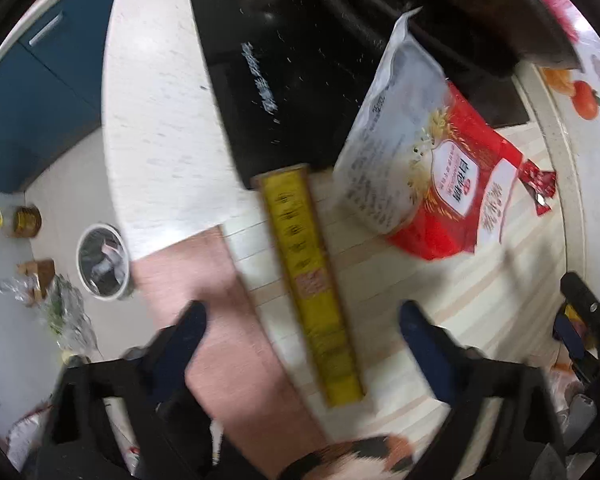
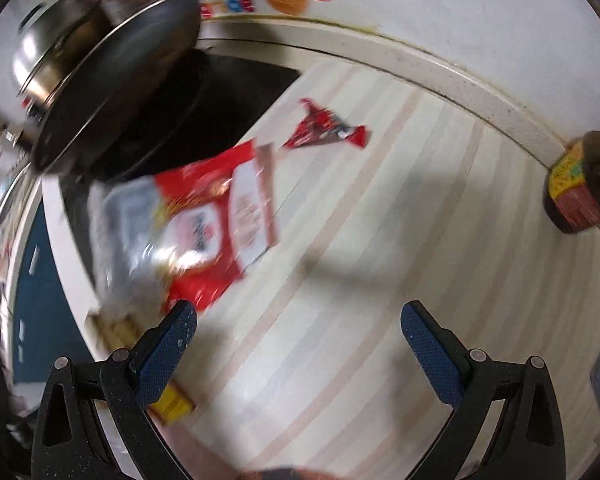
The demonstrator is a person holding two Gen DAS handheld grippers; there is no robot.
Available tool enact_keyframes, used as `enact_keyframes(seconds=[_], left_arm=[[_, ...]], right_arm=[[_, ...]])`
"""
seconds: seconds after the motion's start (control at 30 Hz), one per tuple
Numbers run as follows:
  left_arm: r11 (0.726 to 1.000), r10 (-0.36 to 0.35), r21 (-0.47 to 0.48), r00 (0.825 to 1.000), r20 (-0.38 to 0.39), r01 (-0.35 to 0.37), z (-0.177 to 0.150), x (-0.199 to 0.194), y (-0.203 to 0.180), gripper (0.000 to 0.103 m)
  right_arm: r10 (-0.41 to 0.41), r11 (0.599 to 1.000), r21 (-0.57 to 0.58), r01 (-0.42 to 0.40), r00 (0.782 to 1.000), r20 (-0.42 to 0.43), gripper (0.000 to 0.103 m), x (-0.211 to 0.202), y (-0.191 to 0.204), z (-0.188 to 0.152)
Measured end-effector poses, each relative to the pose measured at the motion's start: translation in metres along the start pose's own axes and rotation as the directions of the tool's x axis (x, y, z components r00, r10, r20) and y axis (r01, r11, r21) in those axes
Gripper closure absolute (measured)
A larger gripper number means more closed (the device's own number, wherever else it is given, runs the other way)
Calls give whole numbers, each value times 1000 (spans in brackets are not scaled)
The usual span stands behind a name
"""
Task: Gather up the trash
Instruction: 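Grasp the yellow-and-red box with the left tool while the right tool grasps the red-and-white bag, then carry the yellow box and red-and-white bag to the bin and open both tools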
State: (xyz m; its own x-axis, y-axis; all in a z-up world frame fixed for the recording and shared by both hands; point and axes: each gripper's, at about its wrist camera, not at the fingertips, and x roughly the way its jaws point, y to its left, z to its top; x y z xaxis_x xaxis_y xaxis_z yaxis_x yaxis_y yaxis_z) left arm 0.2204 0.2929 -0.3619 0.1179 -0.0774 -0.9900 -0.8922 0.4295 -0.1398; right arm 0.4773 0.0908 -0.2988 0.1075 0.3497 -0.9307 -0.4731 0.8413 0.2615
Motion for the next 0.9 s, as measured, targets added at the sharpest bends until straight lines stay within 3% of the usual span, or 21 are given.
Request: enact_keyframes(seconds=[0.07, 0.23, 0.4, 0.5, 0.53, 0.57, 0.67, 0.9], left_arm=[[1000, 4, -18, 1000, -16, -5, 2, 7, -1, 82], [996, 88, 11, 995, 40, -89, -3, -1, 3, 85], [988, 150, 24, 986, 72, -152, -9, -7, 2, 85], [986, 165, 27, 983, 82, -167, -7, -7, -3, 85], [984, 170, 28, 982, 86, -173, -5, -6, -8, 85], [984, 175, 32, 980, 91, -178, -5, -7, -9, 85], [982, 178, 42, 978, 107, -183, -10, -12, -11, 85], [977, 183, 76, 965, 186, -200, -28, -44, -10, 85]], right_arm=[[30, 1000, 2, -30, 1000, -6, 0, 15, 2, 13], [97, 995, -38, -97, 995, -14, 0, 63, 14, 49], [125, 985, -122, -124, 992, -1, 10, 94, 37, 69], [156, 969, -196, -153, 988, -2, 35, 96, 57, 73], [162, 963, -218, -159, 987, -8, 65, 97, 62, 73], [143, 961, -236, -141, 990, -9, 89, 99, 67, 71], [151, 963, -229, -139, 988, 35, 100, 85, 66, 59], [160, 984, -109, -144, 974, 160, 102, -2, 24, 1]])
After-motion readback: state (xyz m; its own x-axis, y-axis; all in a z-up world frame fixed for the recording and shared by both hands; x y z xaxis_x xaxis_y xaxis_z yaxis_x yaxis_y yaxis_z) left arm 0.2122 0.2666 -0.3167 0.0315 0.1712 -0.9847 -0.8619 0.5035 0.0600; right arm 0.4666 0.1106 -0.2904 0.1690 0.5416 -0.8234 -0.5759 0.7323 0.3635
